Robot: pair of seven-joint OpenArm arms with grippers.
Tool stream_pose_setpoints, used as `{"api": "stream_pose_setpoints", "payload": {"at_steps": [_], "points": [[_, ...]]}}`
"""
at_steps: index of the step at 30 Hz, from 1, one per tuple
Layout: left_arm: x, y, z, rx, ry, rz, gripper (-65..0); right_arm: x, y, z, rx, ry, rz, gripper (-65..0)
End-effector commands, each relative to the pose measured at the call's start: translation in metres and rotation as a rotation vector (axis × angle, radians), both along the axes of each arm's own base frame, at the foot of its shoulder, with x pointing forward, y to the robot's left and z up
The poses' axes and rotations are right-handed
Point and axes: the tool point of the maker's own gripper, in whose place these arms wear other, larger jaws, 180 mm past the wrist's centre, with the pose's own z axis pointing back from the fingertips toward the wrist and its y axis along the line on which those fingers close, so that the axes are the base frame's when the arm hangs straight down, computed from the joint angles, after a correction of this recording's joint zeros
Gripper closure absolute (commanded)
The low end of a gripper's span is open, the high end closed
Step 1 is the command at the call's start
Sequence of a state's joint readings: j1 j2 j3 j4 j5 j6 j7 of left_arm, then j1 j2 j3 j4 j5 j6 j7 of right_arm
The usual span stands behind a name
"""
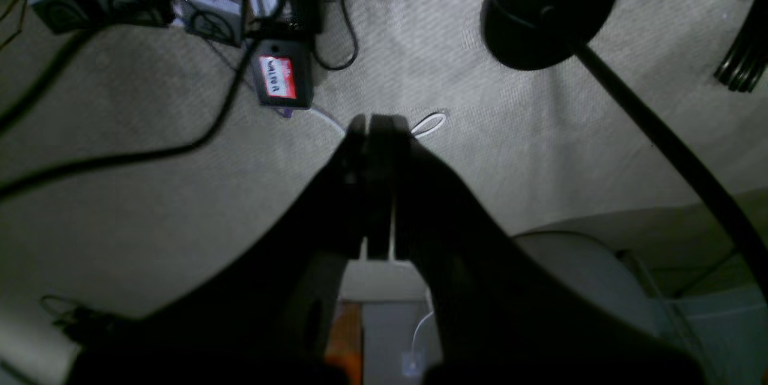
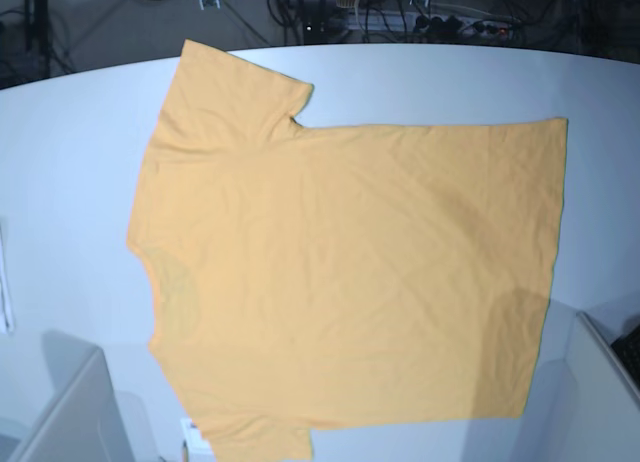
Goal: Fold the T-shirt properly
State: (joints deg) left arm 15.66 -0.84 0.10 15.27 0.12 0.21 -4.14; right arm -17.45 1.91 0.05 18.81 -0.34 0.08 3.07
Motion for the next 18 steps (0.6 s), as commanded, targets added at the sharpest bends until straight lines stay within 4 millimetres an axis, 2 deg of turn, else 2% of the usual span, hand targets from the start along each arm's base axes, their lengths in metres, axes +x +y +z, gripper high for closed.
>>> {"api": "stream_pose_setpoints", "payload": {"at_steps": [1, 3, 6, 13, 18], "points": [[-0.006, 0.001, 0.003, 0.005, -0.015, -0.008, 0.0, -0.004, -0.002, 0.003, 0.002, -0.018, 0.0, 0.0], [-0.012, 0.001, 0.008, 0.003, -0.043, -0.014, 0.0, -0.009, -0.001, 0.007, 0.003, -0.037, 0.002, 0.0], [-0.024, 0.014, 0.018, 0.015, -0.065, -0.029, 0.0, -0.021, -0.001, 0.017, 0.004, -0.056, -0.015, 0.0], [-0.018, 0.044, 0.059, 0.048, -0.2, -0.086, 0.0, -0.025, -0.033, 0.046, -0.067, -0.157, -0.15, 0.0], [-0.021, 0.055, 0.091, 0.056, -0.256, -0.127, 0.0, -0.02, -0.061, 0.075, -0.135, -0.242, -0.192, 0.0]]}}
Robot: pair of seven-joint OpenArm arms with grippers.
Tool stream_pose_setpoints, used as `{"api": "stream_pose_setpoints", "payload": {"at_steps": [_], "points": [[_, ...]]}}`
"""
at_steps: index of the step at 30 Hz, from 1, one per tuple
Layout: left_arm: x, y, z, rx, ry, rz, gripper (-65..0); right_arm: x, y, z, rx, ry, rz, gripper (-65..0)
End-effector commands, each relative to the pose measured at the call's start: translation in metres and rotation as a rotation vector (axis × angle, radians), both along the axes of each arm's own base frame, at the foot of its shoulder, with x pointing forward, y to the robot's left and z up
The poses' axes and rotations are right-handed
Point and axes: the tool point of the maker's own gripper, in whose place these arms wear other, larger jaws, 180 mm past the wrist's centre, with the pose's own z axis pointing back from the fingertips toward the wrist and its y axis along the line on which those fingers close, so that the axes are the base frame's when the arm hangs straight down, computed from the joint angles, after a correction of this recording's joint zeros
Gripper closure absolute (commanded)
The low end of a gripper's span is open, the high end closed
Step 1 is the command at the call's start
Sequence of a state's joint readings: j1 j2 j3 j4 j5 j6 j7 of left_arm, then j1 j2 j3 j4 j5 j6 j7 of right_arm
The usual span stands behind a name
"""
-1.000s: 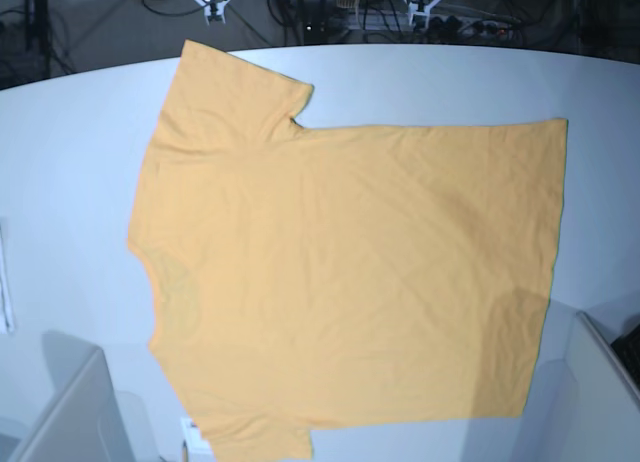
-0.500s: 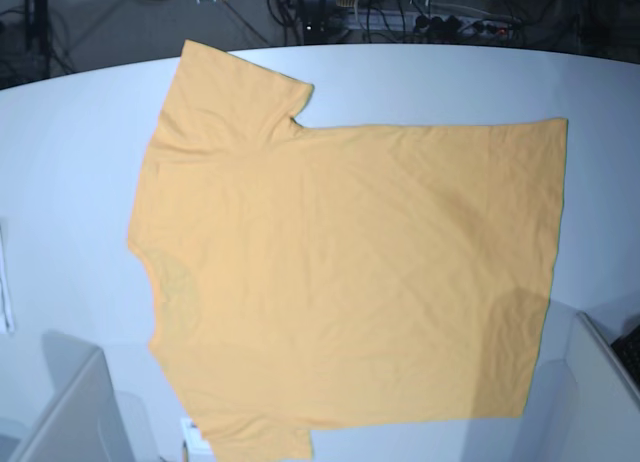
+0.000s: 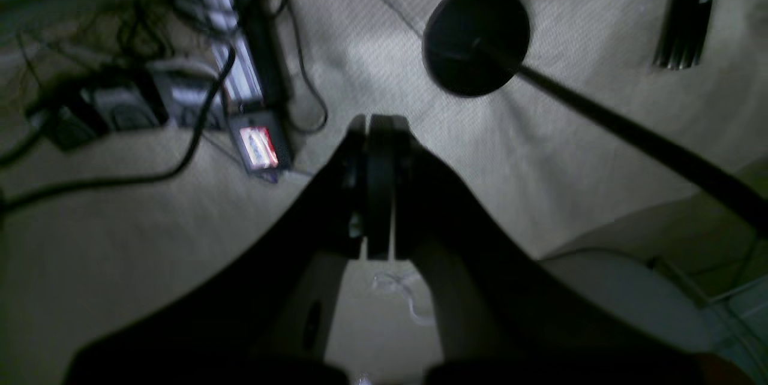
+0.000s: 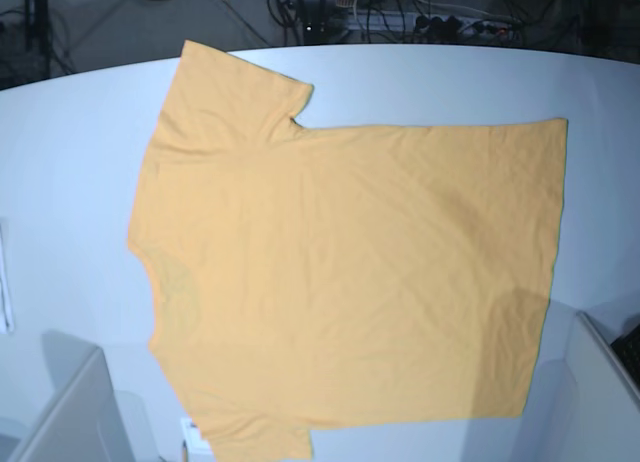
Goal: Fold the T-shirt properly
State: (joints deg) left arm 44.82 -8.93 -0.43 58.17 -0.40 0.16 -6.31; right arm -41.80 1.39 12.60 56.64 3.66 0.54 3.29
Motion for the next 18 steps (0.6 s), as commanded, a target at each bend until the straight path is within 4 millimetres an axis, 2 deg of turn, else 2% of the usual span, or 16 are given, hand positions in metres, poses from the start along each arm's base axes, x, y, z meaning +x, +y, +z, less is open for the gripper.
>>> {"api": "stream_pose_setpoints", "payload": {"at_steps": [1, 6, 9, 13, 18], "points": [[-0.011, 0.002, 0.01, 0.003, 0.005, -0.012, 0.0, -0.007, -0.012, 0.009, -0.03, -0.006, -0.008, 0.0], [-0.005, -0.002, 0.051, -0.014, -0.065, -0.066, 0.0, 0.006, -0.037, 0.035, -0.102, -0.085, -0.065, 0.0], [0.007, -0.01, 0.087, -0.041, -0.132, -0.118, 0.0, 0.02, -0.054, 0.059, -0.16, -0.157, -0.112, 0.0], [0.04, -0.034, 0.138, -0.096, -0.26, -0.145, 0.0, 0.05, -0.073, 0.089, -0.232, -0.274, -0.168, 0.0], [0.074, -0.054, 0.183, -0.14, -0.385, -0.154, 0.0, 0.113, -0.081, 0.142, -0.291, -0.478, -0.151, 0.0]]}}
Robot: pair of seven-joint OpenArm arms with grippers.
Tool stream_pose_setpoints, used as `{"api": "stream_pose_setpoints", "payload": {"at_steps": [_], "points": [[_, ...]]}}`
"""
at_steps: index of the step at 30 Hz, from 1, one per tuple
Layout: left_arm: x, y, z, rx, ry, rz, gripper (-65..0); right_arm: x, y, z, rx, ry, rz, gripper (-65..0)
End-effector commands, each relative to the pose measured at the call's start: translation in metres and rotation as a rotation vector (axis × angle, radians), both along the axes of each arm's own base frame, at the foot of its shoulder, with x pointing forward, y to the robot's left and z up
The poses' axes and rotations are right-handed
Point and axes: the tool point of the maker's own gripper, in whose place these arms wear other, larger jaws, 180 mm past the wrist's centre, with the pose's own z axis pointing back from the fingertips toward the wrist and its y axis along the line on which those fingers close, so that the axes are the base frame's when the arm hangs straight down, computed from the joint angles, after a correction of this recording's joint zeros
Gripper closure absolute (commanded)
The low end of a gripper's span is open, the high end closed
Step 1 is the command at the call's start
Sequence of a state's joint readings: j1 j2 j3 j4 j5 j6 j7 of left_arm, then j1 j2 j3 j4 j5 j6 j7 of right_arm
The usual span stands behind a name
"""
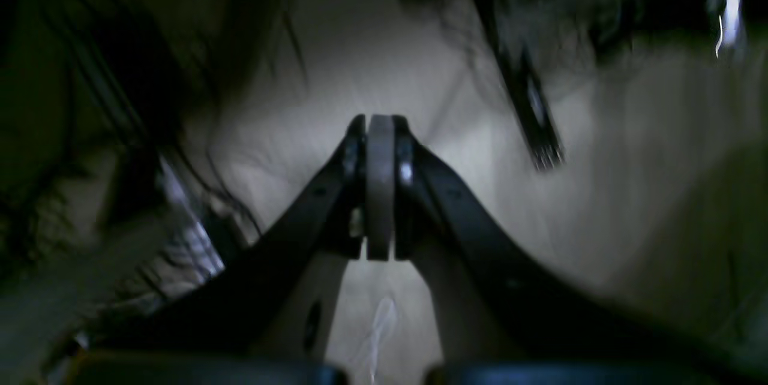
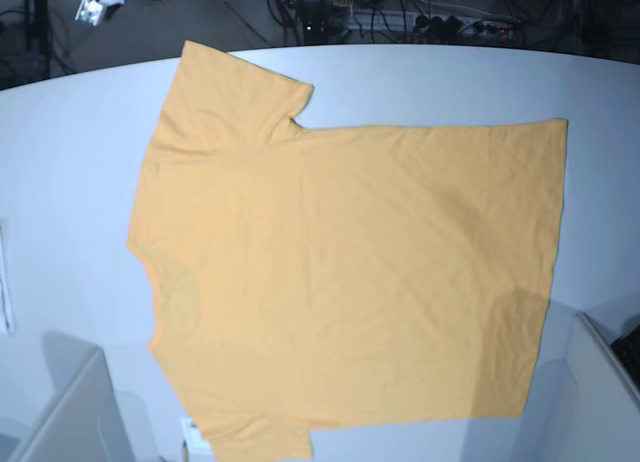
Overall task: Fold the T-shirt properly
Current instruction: 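Reach both grippers to the shoulder corners of the orange T-shirt and grasp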
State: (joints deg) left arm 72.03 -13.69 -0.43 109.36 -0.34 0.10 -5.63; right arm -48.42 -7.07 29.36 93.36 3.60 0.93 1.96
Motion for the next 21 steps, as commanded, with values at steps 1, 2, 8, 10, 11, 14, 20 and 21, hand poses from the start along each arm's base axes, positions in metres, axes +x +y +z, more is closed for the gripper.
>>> {"api": "stream_pose_setpoints", "payload": {"at_steps": [1, 2, 8, 10, 11, 14, 20, 21], "points": [[0.002, -0.001, 0.009, -0.004, -0.02, 0.0, 0.0, 0.012, -0.006, 0.019, -0.042, -0.056, 0.011, 0.0], [0.008, -0.002, 0.013, -0.007, -0.039, -0.001, 0.0, 0.024, -0.006, 0.03, -0.049, -0.085, 0.018, 0.0], [0.046, -0.011, 0.024, -0.031, -0.151, 0.012, 0.0, 0.105, 0.015, 0.07, 0.005, -0.194, 0.053, 0.0], [0.054, -0.01, 0.025, -0.029, -0.176, 0.041, 0.0, 0.123, 0.021, 0.078, 0.041, -0.213, 0.047, 0.0], [0.058, -0.009, 0.026, -0.027, -0.19, 0.056, 0.0, 0.132, 0.025, 0.08, 0.084, -0.23, 0.035, 0.0], [0.069, -0.002, 0.028, -0.012, -0.225, 0.117, 0.0, 0.151, 0.045, 0.076, 0.298, -0.261, 0.033, 0.0], [0.078, 0.02, 0.032, 0.014, -0.269, 0.288, 0.0, 0.162, 0.058, 0.077, 0.565, -0.221, 0.112, -30.5], [0.077, 0.03, 0.033, 0.01, -0.271, 0.332, 0.0, 0.161, 0.056, 0.078, 0.582, -0.219, 0.119, -39.0]]}}
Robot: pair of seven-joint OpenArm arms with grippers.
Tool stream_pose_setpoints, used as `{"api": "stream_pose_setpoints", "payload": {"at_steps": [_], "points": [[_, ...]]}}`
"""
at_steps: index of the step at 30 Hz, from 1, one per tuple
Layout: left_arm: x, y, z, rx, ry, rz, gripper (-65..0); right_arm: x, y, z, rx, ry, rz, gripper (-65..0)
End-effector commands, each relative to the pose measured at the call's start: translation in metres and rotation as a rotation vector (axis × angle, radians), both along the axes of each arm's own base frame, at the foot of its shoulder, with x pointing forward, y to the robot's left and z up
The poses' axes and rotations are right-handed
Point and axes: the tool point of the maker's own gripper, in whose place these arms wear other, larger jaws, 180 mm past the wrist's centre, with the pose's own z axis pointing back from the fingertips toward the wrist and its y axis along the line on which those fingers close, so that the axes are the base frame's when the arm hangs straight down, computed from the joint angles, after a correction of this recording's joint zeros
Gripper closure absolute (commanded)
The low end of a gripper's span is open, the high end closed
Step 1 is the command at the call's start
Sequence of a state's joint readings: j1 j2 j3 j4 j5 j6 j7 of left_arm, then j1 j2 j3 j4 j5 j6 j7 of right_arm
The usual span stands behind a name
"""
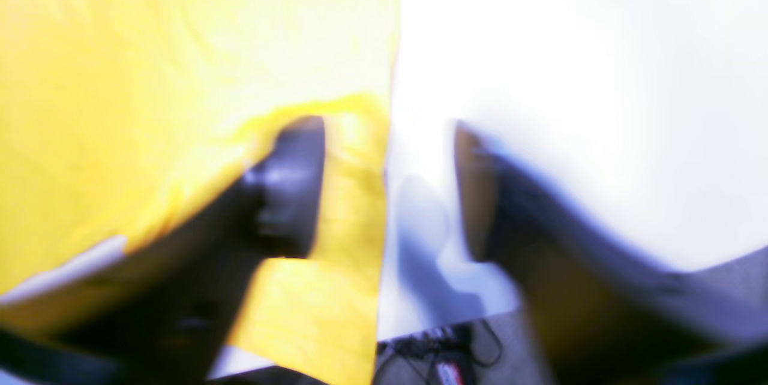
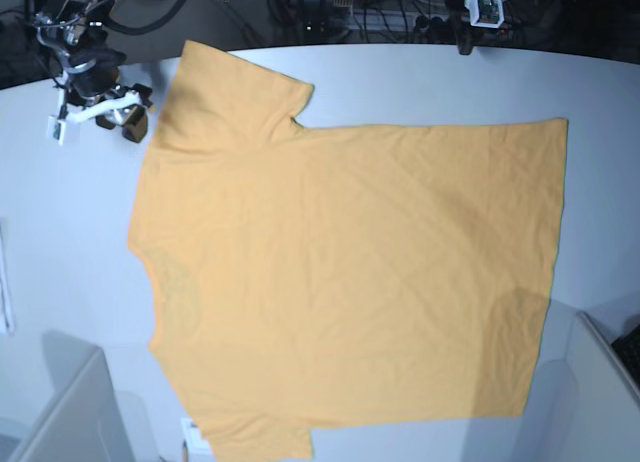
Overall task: Fold the T-shirt properly
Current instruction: 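Reach both grippers to the shoulder corners of the orange T-shirt and grasp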
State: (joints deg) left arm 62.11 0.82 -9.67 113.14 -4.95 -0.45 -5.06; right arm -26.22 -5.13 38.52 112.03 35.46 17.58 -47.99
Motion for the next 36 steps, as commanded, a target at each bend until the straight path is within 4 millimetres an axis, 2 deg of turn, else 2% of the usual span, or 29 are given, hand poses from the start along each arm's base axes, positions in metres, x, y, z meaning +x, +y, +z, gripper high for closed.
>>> {"api": "stream_pose_setpoints", "payload": {"at_steps": [1, 2, 3, 6, 7, 9, 10, 13, 17, 21, 25, 30, 32, 33, 36], "points": [[-0.002, 0.015, 0.009, 0.01, -0.025, 0.044, 0.0, 0.001, -0.003, 0.007, 0.003, -0.023, 0.007, -45.8], [-0.001, 0.026, 0.011, -0.015, -0.041, 0.098, 0.0, 0.003, -0.006, 0.01, 0.008, -0.029, 0.011, -50.3], [0.003, 0.035, 0.014, -0.049, -0.068, 0.154, -0.7, 0.003, -0.01, 0.01, 0.009, -0.022, 0.012, -52.1], [0.013, 0.07, 0.023, -0.119, -0.14, 0.285, -25.2, 0.001, -0.016, 0.0, 0.035, 0.02, 0.012, -50.1], [0.015, 0.08, 0.027, -0.137, -0.162, 0.313, -31.4, 0.0, -0.016, -0.004, 0.049, 0.035, 0.009, -48.6], [0.02, 0.099, 0.036, -0.162, -0.201, 0.352, -40.5, 0.003, -0.014, -0.014, 0.085, 0.048, 0.001, -45.3], [0.025, 0.106, 0.041, -0.181, -0.225, 0.362, -42.1, 0.005, -0.015, -0.019, 0.102, 0.053, -0.007, -44.0], [0.039, 0.118, 0.053, -0.252, -0.284, 0.341, -40.8, 0.008, -0.01, -0.035, 0.157, 0.079, -0.013, -42.5], [0.045, 0.136, 0.055, -0.261, -0.28, 0.342, -38.8, 0.004, -0.002, -0.046, 0.195, 0.105, -0.016, -42.5], [0.055, 0.151, 0.055, -0.255, -0.251, 0.362, -39.2, -0.003, 0.024, -0.064, 0.245, 0.161, 0.047, -42.5], [0.06, 0.164, 0.054, -0.269, -0.23, 0.416, -39.3, -0.01, 0.053, -0.071, 0.271, 0.196, 0.132, -42.5], [0.066, 0.169, 0.047, -0.322, -0.217, 0.431, -39.7, -0.015, 0.058, -0.074, 0.274, 0.179, 0.11, -42.2], [0.064, 0.173, 0.037, -0.349, -0.198, 0.434, -39.7, -0.016, 0.057, -0.074, 0.272, 0.182, 0.107, -38.9], [0.062, 0.179, 0.031, -0.359, -0.187, 0.456, -39.7, -0.016, 0.056, -0.074, 0.271, 0.182, 0.108, -35.3], [0.055, 0.196, 0.012, -0.396, -0.142, 0.524, -39.8, -0.015, 0.056, -0.074, 0.27, 0.179, 0.107, -20.0]]}}
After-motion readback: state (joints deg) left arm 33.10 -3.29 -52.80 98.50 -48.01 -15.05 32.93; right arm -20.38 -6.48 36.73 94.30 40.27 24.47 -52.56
